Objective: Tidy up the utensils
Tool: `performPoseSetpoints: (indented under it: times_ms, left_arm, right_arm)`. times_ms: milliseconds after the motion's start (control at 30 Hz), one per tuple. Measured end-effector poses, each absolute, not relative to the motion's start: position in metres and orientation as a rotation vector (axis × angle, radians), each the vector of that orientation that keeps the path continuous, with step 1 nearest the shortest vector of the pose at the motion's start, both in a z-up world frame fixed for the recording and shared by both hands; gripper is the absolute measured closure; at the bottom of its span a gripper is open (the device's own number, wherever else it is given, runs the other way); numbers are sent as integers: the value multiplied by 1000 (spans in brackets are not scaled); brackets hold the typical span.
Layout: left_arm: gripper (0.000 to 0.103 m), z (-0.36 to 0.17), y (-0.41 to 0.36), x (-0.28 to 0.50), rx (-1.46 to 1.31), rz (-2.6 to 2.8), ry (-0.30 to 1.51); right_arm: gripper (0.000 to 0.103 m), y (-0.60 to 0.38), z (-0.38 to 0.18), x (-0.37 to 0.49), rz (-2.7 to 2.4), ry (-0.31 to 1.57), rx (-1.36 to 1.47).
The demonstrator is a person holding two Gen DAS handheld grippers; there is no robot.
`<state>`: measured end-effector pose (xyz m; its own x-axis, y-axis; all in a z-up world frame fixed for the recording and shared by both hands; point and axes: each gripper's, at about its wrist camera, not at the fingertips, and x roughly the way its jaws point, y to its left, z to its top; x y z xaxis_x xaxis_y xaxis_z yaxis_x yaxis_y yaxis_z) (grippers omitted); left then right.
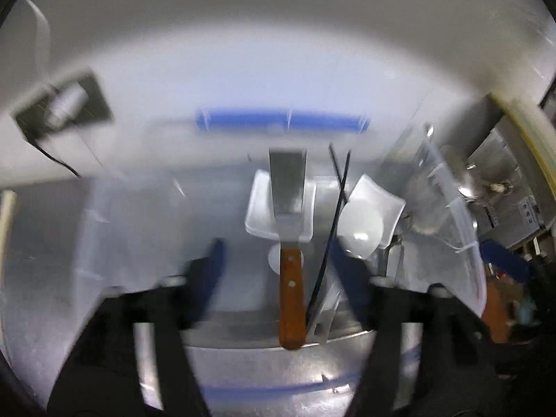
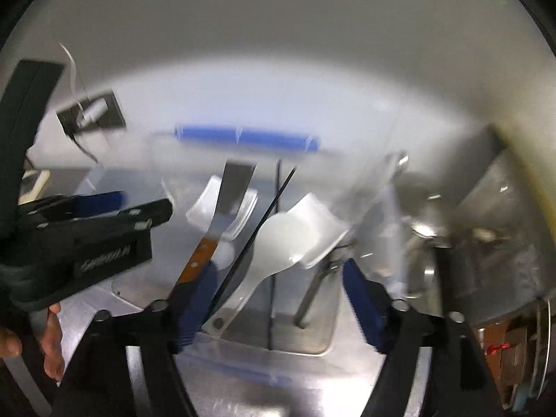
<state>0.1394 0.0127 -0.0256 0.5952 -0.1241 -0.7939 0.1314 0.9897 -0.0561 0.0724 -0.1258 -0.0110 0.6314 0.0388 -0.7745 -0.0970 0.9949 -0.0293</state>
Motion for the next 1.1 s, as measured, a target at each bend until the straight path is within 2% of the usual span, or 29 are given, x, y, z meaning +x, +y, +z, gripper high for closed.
performPoseSetpoints:
  times_ms: [100,200,267,400,700,1100]
  left_arm:
    - [23,-8,9,98,46,-109,823]
    - [12,-6,13,64,14,-98,790]
    - [8,-7,16,49,-2,-84,772]
    - [8,-7,25,24,4,-37,754]
    - [8,-28,31,12,105,60,793]
    - [8,-24,26,-9,62,115,788]
  right_arm:
    - [11,-135,-3,37,37,787,-72]
    - [5,-144,-2,11,13,745,-72]
    - [5,-144,-10,5,13,762,-83]
    - [5,-140,-23,-10,-46,796,-144]
    - [5,-133,-39,-35,-133,799,-77]
    - [5,-145,-35,-50,-82,753,-44]
